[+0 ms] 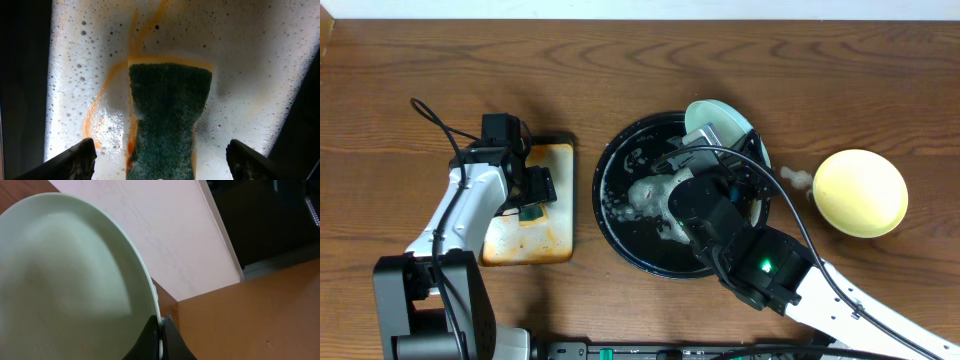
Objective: Clean dirty plates on tray and stack at the side
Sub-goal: 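Tilt the green plate up against the tub rim with the right gripper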
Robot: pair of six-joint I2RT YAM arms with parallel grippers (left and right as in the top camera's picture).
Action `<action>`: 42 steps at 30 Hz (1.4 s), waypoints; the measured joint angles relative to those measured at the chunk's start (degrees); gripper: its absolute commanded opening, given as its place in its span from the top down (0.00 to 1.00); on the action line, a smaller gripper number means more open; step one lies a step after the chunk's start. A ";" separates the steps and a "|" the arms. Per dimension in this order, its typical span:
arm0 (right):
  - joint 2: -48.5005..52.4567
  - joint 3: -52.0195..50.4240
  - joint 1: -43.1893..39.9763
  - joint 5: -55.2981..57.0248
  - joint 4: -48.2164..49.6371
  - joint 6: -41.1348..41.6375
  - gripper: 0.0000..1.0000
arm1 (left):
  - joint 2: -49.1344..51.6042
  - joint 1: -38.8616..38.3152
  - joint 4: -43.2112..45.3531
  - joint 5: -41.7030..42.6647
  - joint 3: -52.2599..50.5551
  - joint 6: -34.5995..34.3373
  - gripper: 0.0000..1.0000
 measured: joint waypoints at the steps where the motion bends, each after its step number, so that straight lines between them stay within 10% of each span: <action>1: 0.00 0.00 0.00 0.00 0.00 0.00 0.99 | 0.00 0.00 0.00 0.00 0.00 -0.02 0.16; 42: 0.35 0.00 -0.90 -5.90 -10.40 12.39 0.99 | 0.00 0.00 0.00 0.00 0.00 0.00 0.16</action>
